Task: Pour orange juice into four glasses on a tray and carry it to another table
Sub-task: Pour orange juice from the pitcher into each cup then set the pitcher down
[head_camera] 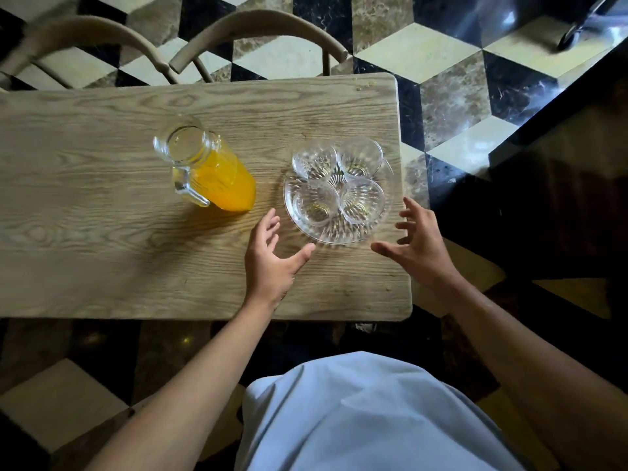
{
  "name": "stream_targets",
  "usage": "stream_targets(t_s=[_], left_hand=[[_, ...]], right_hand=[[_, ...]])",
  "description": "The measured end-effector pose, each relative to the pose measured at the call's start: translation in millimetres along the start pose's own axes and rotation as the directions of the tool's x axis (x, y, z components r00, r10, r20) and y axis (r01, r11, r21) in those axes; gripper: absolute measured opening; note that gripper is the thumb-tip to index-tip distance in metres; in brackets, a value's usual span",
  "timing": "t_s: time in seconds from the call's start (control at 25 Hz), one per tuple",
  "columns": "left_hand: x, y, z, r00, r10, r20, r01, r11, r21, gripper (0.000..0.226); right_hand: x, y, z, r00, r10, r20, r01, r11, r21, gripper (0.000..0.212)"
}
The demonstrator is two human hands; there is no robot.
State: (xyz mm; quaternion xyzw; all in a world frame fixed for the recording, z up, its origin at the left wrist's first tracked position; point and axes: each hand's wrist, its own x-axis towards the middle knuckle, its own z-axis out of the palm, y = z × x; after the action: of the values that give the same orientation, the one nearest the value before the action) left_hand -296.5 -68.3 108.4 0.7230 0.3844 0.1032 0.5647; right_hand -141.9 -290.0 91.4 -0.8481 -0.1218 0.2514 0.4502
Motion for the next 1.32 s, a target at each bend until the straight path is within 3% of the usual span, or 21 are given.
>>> stream_targets(t_s=[0.2,0.4,0.72,0.88,1.12,1.32], left_hand=[[-21,6,-22,0.995,0.058,-0.081,-0.057,0.998,0.010,0.099],[-32,4,-49,0.981,0.064,-0.182,-0.061,0.998,0.022,0.092],[1,-17,-111,0.966,0.005,-0.257,0.000,1.000,0.021,0.086],[51,-32,-145,0.989,-0.033,-0.141,0.032,0.999,-0.007,0.101],[138,-41,-167,0.998,0.039,0.039,-0.045,0.987,0.152,0.122],[203,-40,-164,0.939,0.037,0.342,-0.098,0.981,0.164,0.130]], right_hand=[[-13,-21,4,0.990,-0.139,-0.030,0.139,0.990,-0.014,0.104],[-11,-55,25,0.968,-0.243,0.058,0.244,0.970,0.004,0.093],[13,-128,108,0.915,-0.385,0.122,0.381,0.923,0.059,0.071],[26,-160,154,0.899,-0.427,0.095,0.419,0.903,0.097,0.045],[30,-173,201,0.946,-0.321,0.033,0.313,0.938,0.150,0.030],[33,-178,227,0.952,-0.299,-0.072,0.307,0.924,0.226,0.018]])
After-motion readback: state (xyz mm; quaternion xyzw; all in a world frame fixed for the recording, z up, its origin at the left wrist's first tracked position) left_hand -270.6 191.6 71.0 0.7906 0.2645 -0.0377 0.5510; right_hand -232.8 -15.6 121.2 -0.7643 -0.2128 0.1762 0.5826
